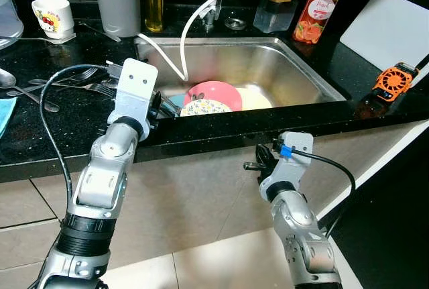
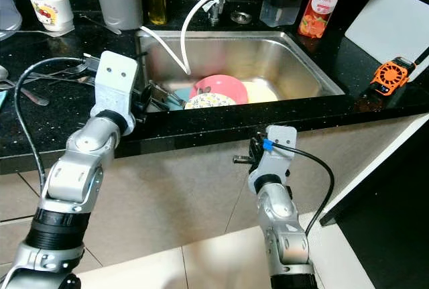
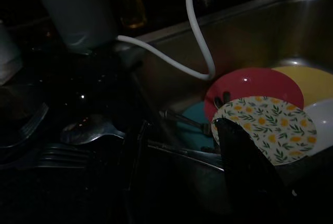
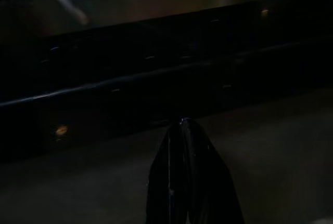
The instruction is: Kitchen organization
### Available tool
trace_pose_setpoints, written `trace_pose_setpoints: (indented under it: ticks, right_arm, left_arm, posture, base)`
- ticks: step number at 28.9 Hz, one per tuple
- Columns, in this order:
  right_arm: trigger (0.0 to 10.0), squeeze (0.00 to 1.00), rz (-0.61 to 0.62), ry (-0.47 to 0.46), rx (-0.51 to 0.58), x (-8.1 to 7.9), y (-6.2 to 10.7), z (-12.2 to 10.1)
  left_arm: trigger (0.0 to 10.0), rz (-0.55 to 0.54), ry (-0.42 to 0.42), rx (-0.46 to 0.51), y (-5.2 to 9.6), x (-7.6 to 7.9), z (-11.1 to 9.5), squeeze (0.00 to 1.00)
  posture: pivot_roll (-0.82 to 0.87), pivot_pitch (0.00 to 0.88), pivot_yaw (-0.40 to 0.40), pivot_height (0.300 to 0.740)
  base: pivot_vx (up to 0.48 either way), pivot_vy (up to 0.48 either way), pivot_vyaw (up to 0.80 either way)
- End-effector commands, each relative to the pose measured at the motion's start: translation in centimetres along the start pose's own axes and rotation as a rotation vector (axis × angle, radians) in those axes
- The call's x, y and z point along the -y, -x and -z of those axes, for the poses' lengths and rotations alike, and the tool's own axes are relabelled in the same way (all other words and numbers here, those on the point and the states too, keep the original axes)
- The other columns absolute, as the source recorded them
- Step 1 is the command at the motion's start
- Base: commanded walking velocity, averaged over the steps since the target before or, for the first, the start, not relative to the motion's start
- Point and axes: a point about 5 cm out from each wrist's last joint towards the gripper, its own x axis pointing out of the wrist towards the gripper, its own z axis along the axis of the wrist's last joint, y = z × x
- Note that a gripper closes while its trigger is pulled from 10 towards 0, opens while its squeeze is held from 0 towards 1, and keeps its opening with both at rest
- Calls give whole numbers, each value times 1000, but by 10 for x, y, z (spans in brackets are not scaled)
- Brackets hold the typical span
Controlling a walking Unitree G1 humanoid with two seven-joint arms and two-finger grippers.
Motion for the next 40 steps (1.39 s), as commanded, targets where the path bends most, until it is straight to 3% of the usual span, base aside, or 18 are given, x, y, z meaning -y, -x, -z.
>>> trace_pose_setpoints:
  ticks: [1,5,7,14,19,20,25,27,31,35,37,38,40]
  right_arm:
    - [10000,0,75,37,66,13,0,-12]
    - [10000,0,118,70,107,19,1,-20]
    - [10000,0,205,90,145,31,5,-30]
    - [10000,0,263,82,122,39,6,-27]
    - [10000,0,564,-9,-13,80,15,-8]
    - [10000,0,625,8,0,89,17,-12]
    - [10000,0,732,64,50,105,19,-27]
    - [10000,0,779,113,90,112,19,-39]
    - [10000,0,855,294,323,120,18,-102]
    - [10000,0,863,343,422,117,17,-126]
    - [10000,0,863,343,422,117,17,-126]
    - [10000,0,780,407,590,98,12,-162]
    - [10000,0,694,443,681,81,9,-179]
  left_arm:
    - [10000,10,29,38,6,8,-2,0]
    - [10000,25,42,59,9,14,-4,0]
    - [10000,46,53,69,9,20,-6,0]
    - [10000,47,46,76,6,18,-8,0]
    - [10000,15,34,95,-2,6,-14,0]
    - [10000,8,33,96,-2,4,-14,0]
    - [10000,2,33,98,-2,4,-14,0]
    - [10000,1,34,99,-2,4,-14,0]
    - [10000,0,36,101,-3,4,-14,0]
    - [10000,1,37,103,-3,3,-15,0]
    - [10000,1,37,103,-3,3,-15,0]
    - [10000,2,37,105,-4,3,-15,0]
    - [10000,3,36,106,-4,3,-15,0]
  posture:
    - [211,21,-77,740]
    - [206,17,-75,740]
    - [199,10,-67,740]
    - [198,6,-62,740]
    - [199,10,-64,740]
    - [198,12,-65,740]
    - [196,15,-68,740]
    - [197,16,-68,740]
    - [198,19,-68,740]
    - [198,20,-67,740]
    - [198,20,-67,740]
    - [200,20,-65,740]
    - [200,20,-65,740]
  base:
    - [0,0,0]
    - [0,0,0]
    - [0,0,0]
    - [0,0,0]
    - [0,0,0]
    - [0,0,0]
    - [0,0,0]
    - [0,0,0]
    - [0,0,0]
    - [0,0,0]
    - [0,0,0]
    - [0,0,0]
    - [0,0,0]
